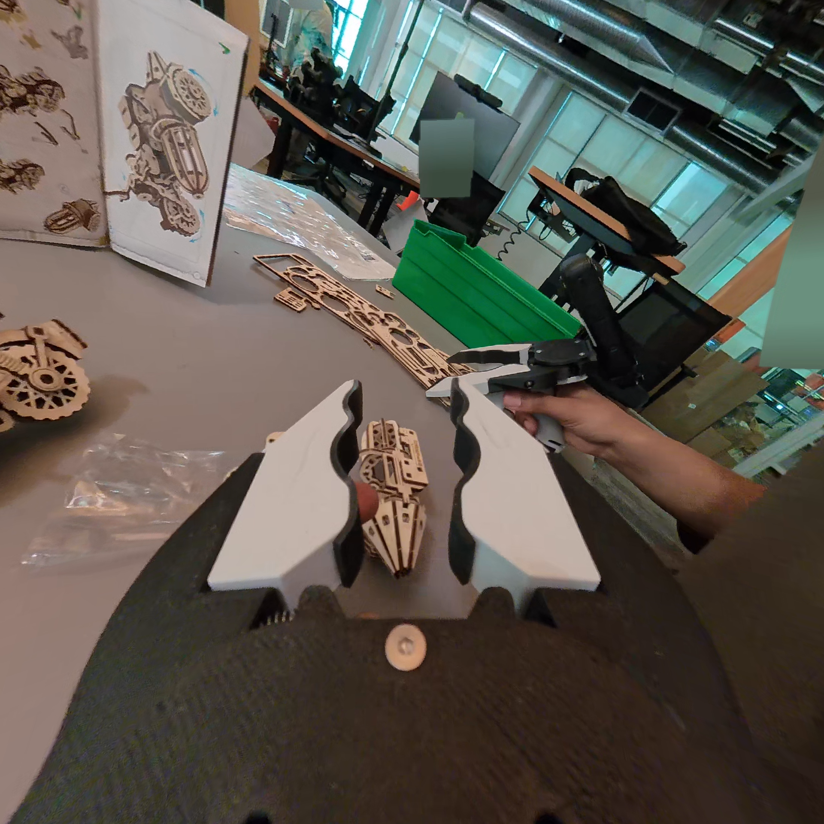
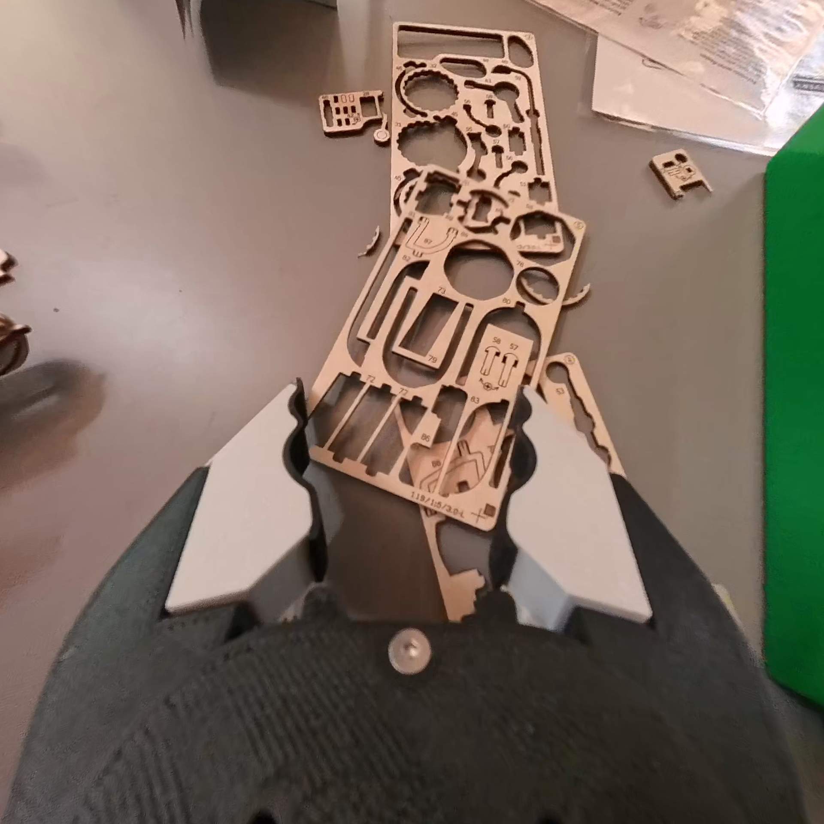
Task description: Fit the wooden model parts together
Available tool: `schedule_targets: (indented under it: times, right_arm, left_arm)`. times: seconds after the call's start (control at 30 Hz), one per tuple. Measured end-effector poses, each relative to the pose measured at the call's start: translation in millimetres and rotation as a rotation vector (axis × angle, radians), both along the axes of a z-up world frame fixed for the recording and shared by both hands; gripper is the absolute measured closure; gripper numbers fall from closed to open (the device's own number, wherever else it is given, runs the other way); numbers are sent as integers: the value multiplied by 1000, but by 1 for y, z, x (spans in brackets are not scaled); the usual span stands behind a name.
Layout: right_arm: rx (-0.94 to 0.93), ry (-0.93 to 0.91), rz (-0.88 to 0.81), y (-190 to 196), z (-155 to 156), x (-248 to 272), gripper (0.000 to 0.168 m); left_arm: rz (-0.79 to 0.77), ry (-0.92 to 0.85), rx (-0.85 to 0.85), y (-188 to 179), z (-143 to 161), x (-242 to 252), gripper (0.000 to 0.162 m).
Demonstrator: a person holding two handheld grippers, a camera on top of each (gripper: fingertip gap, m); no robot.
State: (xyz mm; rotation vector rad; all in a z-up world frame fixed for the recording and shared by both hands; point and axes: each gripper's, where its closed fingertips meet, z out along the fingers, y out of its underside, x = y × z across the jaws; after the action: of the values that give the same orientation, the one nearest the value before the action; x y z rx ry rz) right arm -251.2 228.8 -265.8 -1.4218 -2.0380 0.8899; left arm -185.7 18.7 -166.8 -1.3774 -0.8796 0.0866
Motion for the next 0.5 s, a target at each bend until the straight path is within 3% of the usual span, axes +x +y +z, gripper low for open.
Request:
schedule_targets:
  times: [0.17,0.2,0.3,0.5]
  right_arm:
    - [-49,87,49,-8,27,9,77]
    - [-58,113,50,-10,35,11,109]
    - [-110,203,74,-21,56,16,122]
    - [-29,133,114,-36,37,22,106]
  left_arm:
    - [-17,5,1,10,3,8,125]
    - [-26,-3,4,13,2,9,124]
    - [-63,-72,30,23,1,16,123]
    - [-97,-89,88,36,9,27,124]
